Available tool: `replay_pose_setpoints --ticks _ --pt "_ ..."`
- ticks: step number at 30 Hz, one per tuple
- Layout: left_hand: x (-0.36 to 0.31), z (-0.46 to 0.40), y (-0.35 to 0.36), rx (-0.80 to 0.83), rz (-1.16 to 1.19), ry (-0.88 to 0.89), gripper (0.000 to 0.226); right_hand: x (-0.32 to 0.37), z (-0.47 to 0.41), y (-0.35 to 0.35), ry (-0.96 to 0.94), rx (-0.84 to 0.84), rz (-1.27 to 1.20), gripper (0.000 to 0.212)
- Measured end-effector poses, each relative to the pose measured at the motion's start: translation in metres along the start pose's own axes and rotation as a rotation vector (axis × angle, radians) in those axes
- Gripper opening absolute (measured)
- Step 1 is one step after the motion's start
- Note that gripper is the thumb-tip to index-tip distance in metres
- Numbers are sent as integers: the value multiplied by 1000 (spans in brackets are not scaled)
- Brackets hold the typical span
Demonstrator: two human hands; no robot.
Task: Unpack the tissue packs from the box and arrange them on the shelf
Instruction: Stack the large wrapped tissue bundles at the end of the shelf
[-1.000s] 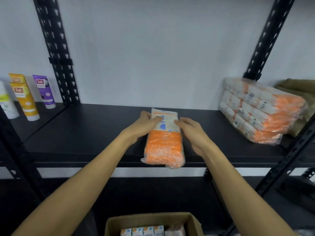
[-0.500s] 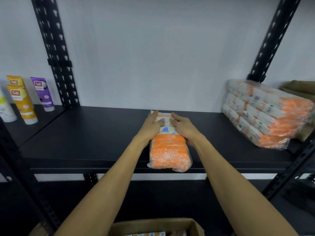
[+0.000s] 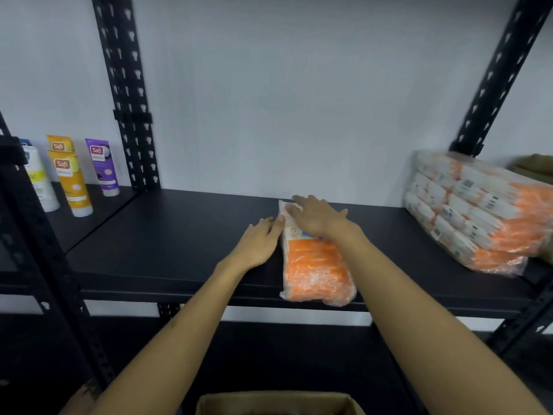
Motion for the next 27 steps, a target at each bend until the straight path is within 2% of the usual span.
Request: replay_pose_setpoints --ticks 7,11,12,13,15,16,18,21,24,27 --pt "14 -18 15 3 -104 -37 66 -20 -19 34 -14 80 -9 58" --pt "19 -23 18 -16 -125 -70 67 -29 -38 41 -72 114 11 93" --pt "18 -22 17 -20 -126 -82 69 -30 -39 41 -84 116 17 96" --pt "17 -21 15 -30 -134 -92 72 -27 -36 36 -87 111 25 92" --pt "18 -20 12 -46 -154 -106 79 -14 -21 20 -81 89 13 69" --pt "18 -18 11 -51 -160 -104 80 -9 -13 11 -79 37 -2 59" --pt "16 -16 12 -52 -178 -96 78 -2 8 -10 -86 -136 -11 52" --pt "13 -14 11 -60 -199 -104 76 3 50 -17 -40 -272 -129 54" --pt "14 -15 12 -45 -205 -107 79 8 82 7 18 -150 -90 78" --pt "14 -15 13 -28 -225 -108 83 7 92 17 31 -124 57 78"
Point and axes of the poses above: each hand's wrist, its own z-axis away from the middle knuckle, its own y-axis out of the palm, x = y × z, the point moved 9 cm from there along -z, towards the middle knuckle, and after that the axes turned 13 degrees about -y, right-handed, at the moved point
